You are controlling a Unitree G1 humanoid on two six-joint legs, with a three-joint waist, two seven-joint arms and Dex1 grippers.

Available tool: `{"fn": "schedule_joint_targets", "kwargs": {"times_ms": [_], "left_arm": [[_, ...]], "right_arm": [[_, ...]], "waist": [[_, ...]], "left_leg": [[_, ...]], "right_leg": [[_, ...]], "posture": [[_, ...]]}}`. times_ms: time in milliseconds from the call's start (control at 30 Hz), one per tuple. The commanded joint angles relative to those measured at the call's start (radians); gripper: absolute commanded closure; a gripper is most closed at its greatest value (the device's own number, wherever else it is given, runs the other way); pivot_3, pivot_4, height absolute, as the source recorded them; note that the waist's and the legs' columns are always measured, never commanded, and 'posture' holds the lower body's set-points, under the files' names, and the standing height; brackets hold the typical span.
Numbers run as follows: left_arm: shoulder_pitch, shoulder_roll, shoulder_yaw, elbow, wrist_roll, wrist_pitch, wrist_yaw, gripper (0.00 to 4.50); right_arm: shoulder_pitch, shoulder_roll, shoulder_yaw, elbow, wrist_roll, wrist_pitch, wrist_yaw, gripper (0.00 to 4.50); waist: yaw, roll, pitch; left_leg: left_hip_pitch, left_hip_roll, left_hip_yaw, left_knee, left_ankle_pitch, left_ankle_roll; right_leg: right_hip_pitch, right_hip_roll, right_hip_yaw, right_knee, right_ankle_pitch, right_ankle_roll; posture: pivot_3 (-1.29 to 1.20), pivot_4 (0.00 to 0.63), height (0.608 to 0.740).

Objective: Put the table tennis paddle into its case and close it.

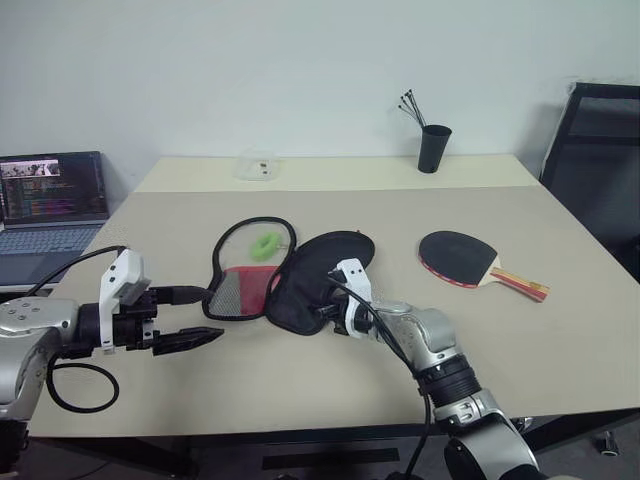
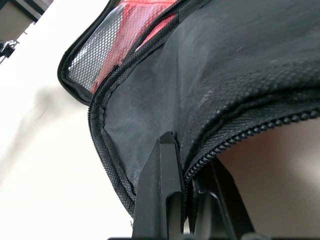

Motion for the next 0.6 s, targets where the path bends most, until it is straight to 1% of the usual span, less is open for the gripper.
{"fn": "schedule_joint_targets", "kwargs": {"times_ms": [33, 367, 600], "left_arm": [[-0.032, -0.003, 0.003, 0.051, 0.011, -0.058, -0.031, 0.19], [-0.04, -0.024, -0.017, 0.159, 0.046, -0.164, -0.078, 0.19], [-0.055, -0.033, -0.02, 0.262, 0.066, -0.248, -0.126, 0.19]], "right_arm": [[0.003, 0.002, -0.011, -0.053, 0.02, 0.018, 0.01, 4.43], [0.008, -0.014, -0.013, -0.083, 0.024, 0.054, 0.021, 4.43], [0.007, -0.056, -0.019, -0.11, 0.029, 0.085, 0.043, 4.43]], "waist": [[0.0, 0.0, 0.0], [-0.001, 0.0, 0.0], [-0.001, 0.0, 0.0]], "left_leg": [[0.0, 0.0, 0.0, 0.0, 0.0, 0.0], [0.0, 0.001, 0.001, 0.0, 0.0, 0.0], [0.0, 0.001, 0.001, 0.0, 0.0, 0.0]], "right_leg": [[0.0, 0.0, 0.0, 0.0, 0.0, 0.0], [0.0, 0.0, 0.0, 0.0, 0.0, 0.0], [-0.001, 0.0, 0.0, 0.0, 0.0, 0.0]], "posture": [[0.0, 0.15, 0.74], [0.0, 0.15, 0.74], [0.0, 0.15, 0.74]]}}
